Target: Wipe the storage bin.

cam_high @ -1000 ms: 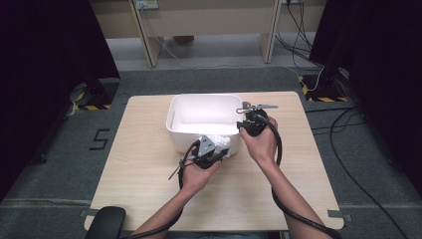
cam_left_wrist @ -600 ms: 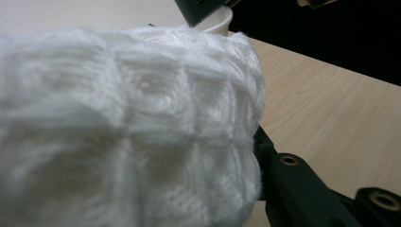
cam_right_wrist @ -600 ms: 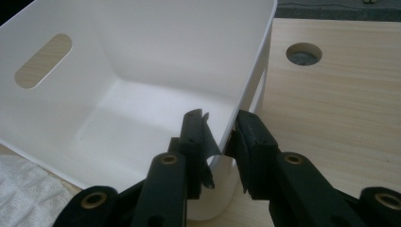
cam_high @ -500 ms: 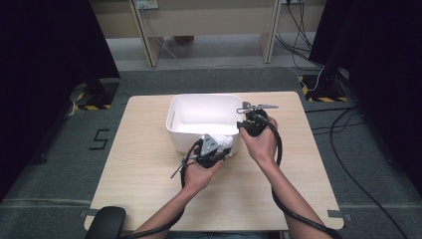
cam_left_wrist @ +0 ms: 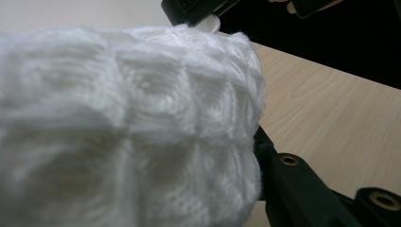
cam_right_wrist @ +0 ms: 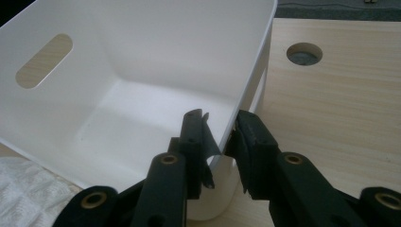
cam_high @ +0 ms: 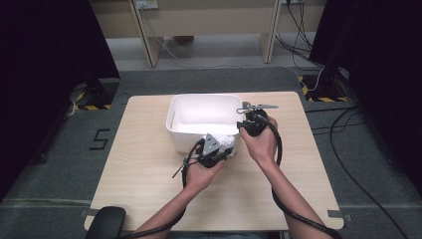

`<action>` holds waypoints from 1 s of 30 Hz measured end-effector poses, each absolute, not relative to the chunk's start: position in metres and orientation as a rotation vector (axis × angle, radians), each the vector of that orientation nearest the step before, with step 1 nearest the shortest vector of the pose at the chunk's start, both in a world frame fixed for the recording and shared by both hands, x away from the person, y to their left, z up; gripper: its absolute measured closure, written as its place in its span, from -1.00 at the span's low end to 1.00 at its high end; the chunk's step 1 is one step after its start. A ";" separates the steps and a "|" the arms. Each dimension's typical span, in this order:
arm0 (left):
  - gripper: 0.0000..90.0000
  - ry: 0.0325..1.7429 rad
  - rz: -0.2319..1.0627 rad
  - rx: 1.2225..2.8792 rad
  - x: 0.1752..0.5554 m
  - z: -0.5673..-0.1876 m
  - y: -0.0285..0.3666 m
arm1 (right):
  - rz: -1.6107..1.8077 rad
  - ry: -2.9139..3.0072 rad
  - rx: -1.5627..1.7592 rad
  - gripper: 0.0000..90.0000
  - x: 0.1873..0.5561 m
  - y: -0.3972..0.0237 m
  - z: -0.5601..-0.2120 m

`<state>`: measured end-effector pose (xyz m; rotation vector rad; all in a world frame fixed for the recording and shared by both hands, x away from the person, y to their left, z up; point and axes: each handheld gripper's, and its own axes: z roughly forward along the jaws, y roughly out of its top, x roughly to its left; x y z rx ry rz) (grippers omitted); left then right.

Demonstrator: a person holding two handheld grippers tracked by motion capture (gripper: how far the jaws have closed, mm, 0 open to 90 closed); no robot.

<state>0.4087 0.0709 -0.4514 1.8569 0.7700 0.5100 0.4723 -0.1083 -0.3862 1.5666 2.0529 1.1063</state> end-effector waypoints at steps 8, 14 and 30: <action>0.66 0.769 0.515 1.858 0.409 -0.452 0.071 | 1.105 2.053 1.567 0.64 0.472 -0.108 -0.386; 0.66 0.777 0.512 1.860 0.409 -0.456 0.070 | 1.103 2.054 1.563 0.64 0.472 -0.108 -0.386; 0.66 0.799 0.493 1.883 0.411 -0.477 0.066 | 1.102 2.053 1.562 0.64 0.473 -0.108 -0.386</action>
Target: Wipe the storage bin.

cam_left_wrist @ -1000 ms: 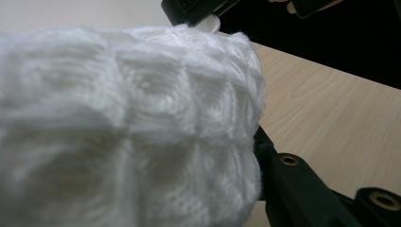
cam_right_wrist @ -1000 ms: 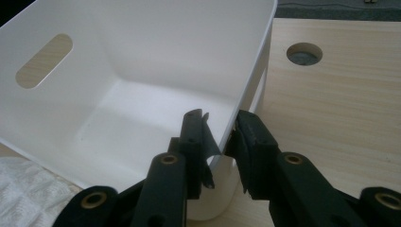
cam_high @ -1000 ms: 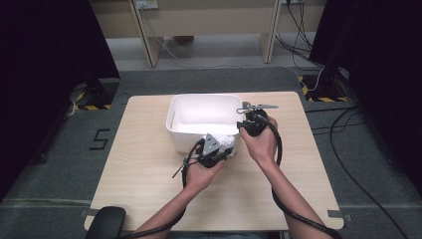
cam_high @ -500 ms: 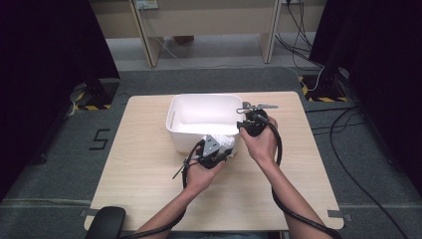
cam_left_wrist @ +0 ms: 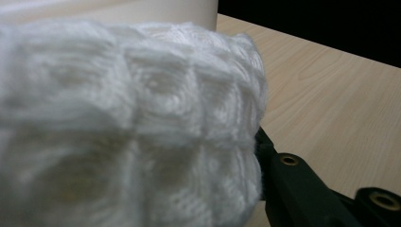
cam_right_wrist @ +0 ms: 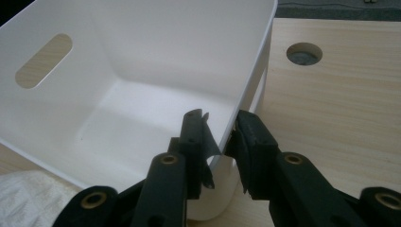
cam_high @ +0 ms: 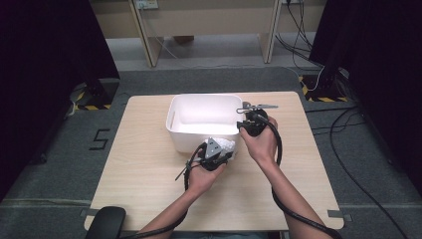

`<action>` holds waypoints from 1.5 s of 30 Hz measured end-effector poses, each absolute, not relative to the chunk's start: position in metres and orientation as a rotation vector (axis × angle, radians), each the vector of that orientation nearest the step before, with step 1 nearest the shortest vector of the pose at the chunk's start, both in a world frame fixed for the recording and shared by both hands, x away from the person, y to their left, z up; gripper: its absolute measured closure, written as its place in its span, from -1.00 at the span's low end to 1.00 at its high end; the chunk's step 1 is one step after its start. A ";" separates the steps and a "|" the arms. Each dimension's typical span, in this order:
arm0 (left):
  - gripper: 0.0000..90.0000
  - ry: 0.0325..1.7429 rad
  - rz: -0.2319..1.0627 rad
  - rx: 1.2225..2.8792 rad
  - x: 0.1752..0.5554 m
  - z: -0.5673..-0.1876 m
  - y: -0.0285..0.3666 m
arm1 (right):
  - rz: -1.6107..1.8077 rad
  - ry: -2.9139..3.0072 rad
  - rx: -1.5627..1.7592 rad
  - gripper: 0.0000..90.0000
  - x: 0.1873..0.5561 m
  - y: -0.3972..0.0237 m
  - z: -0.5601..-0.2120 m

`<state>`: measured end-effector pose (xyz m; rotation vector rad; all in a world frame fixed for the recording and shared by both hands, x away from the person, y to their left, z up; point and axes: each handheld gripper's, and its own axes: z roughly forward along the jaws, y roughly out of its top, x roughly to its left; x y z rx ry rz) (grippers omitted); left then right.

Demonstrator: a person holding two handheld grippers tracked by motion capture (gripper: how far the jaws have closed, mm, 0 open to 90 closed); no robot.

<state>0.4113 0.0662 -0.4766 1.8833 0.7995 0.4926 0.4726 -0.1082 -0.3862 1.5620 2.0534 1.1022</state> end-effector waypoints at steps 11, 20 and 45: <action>0.66 0.817 0.484 1.917 0.413 -0.491 0.066 | 1.102 2.055 1.562 0.64 0.472 -0.108 -0.386; 0.66 0.827 0.480 1.939 0.414 -0.498 0.064 | 1.103 2.056 1.562 0.64 0.472 -0.108 -0.386; 0.66 0.792 0.486 1.964 0.416 -0.493 0.042 | 1.102 2.055 1.563 0.64 0.472 -0.108 -0.386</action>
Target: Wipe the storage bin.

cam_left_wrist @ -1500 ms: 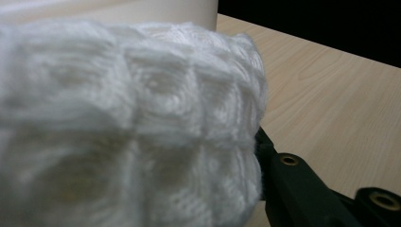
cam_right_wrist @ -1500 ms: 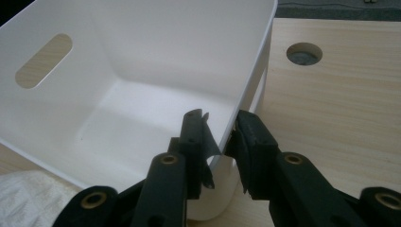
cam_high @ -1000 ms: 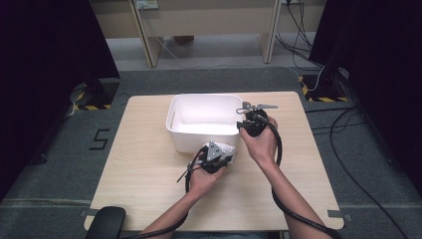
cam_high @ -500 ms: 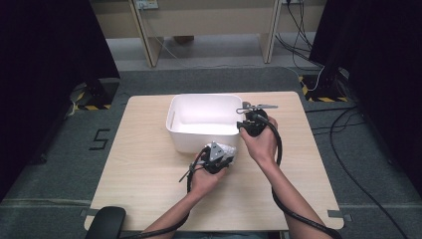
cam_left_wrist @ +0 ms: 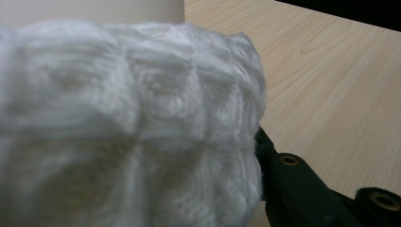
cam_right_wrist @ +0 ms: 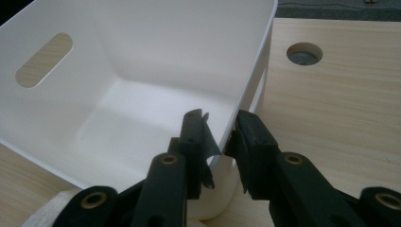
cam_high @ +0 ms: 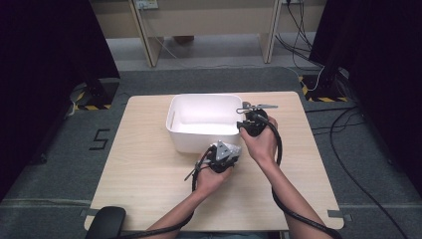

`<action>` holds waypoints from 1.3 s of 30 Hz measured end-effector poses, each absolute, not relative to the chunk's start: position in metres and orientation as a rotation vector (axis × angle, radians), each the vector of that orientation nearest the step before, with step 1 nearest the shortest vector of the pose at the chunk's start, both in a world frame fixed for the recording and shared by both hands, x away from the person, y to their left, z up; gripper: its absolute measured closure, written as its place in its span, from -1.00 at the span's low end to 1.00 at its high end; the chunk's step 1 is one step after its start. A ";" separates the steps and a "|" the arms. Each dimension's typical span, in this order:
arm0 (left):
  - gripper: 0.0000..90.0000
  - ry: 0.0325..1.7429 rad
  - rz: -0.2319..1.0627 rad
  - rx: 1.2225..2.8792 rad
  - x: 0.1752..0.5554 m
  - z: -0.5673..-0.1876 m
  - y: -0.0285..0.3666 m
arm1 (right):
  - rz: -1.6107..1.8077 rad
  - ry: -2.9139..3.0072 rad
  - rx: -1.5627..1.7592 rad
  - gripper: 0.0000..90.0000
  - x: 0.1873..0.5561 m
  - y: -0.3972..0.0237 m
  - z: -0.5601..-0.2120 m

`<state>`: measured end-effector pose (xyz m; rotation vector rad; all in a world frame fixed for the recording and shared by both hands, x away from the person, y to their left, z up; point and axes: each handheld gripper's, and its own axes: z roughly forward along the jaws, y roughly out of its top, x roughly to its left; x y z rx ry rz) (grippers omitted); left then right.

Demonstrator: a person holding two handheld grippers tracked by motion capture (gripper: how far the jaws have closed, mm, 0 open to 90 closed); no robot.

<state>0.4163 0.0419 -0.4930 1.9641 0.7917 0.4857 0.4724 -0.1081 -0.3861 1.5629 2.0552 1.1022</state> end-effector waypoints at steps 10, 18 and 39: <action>0.66 0.791 0.485 1.948 0.416 -0.491 0.039 | 1.102 2.057 1.560 0.64 0.472 -0.108 -0.386; 0.66 0.782 0.490 1.920 0.417 -0.483 0.037 | 1.106 2.055 1.565 0.64 0.472 -0.108 -0.386; 0.66 0.734 0.527 1.870 0.415 -0.454 0.035 | 1.108 2.055 1.570 0.64 0.473 -0.109 -0.386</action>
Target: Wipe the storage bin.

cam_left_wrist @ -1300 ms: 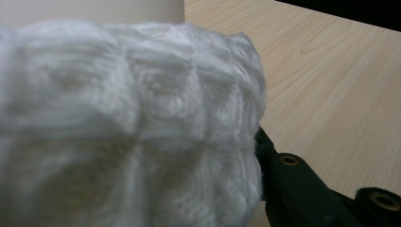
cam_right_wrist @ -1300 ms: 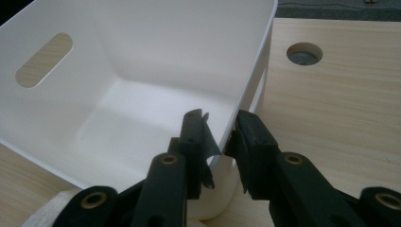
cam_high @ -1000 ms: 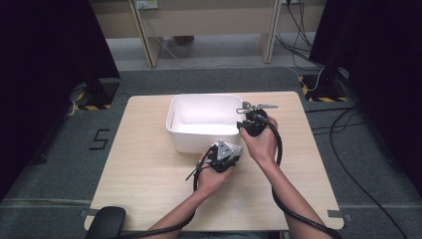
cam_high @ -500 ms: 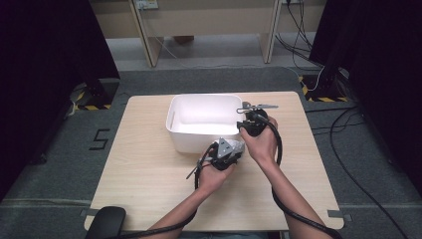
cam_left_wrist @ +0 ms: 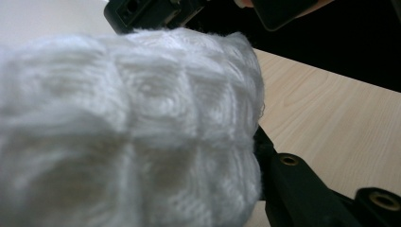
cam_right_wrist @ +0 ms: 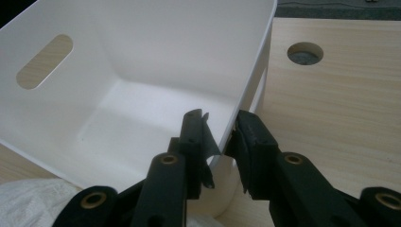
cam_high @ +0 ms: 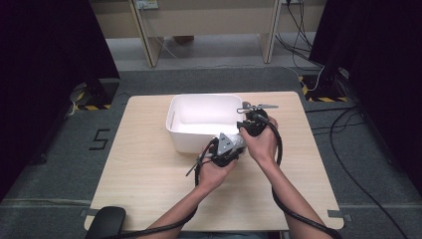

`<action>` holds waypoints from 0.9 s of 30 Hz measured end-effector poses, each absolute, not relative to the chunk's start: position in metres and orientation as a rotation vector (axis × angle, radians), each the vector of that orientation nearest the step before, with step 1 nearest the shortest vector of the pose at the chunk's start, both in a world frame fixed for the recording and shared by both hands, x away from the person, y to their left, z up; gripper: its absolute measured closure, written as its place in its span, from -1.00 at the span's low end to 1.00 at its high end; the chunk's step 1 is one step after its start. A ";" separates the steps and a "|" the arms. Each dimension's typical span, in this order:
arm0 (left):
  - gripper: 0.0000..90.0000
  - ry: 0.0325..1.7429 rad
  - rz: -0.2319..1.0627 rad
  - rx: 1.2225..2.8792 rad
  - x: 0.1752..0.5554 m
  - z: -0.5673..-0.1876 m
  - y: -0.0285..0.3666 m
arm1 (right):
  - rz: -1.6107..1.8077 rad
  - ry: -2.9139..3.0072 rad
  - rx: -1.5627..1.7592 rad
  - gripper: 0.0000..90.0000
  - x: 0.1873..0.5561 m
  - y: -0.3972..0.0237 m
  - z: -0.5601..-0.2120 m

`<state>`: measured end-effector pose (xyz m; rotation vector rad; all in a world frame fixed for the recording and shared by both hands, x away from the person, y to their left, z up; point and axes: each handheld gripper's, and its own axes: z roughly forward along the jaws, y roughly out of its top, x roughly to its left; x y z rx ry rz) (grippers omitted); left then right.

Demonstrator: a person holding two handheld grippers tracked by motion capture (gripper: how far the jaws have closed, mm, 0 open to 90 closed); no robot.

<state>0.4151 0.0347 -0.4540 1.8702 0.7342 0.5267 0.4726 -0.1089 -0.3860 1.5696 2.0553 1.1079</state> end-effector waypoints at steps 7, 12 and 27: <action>0.66 0.720 0.537 1.859 0.415 -0.447 0.034 | 1.108 2.056 1.572 0.64 0.473 -0.109 -0.386; 0.66 0.714 0.548 1.856 0.415 -0.444 0.033 | 1.110 2.055 1.573 0.64 0.473 -0.109 -0.386; 0.66 0.709 0.570 1.887 0.402 -0.451 0.041 | 1.116 2.057 1.580 0.61 0.475 -0.110 -0.386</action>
